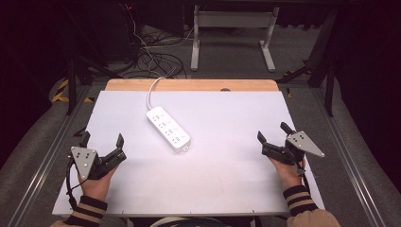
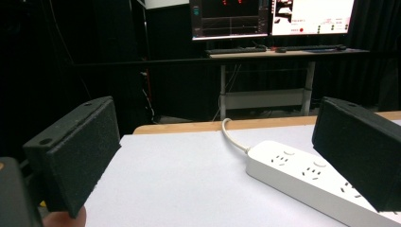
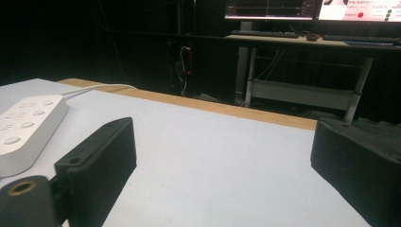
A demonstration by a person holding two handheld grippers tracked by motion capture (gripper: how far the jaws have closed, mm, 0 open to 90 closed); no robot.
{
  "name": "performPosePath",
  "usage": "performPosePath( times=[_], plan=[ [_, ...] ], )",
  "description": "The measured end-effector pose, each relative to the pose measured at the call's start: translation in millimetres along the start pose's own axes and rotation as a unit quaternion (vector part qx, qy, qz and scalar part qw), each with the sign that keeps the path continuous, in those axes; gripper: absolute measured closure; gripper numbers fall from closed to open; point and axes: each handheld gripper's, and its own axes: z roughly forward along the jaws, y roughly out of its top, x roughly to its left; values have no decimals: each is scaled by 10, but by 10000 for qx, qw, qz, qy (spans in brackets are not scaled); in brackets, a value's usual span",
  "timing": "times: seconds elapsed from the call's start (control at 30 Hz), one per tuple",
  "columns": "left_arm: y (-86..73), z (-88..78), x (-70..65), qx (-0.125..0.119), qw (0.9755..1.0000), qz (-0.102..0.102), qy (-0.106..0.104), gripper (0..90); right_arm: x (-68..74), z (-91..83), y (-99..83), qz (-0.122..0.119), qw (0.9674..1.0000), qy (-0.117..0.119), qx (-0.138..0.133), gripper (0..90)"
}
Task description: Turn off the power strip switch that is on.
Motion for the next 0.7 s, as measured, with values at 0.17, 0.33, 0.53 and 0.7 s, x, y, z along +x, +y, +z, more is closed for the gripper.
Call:
performPosePath(
  times=[0.17,0.33,0.53,0.7],
  plan=[
    [6,1,-13,-67,10000,-56,-22,29,6,-26,0,-21,10000,0,-9,80],
    [6,19,-16,-90,9999,-85,17,30,-8,-34,-9,-33,10000,-34,23,80],
    [39,26,-23,23,9997,-187,128,26,-6,-49,-10,-42,10000,-38,18,80],
    [64,37,-47,111,9999,-82,30,131,-14,-49,-12,-27,10000,-17,17,80]
  ],
)
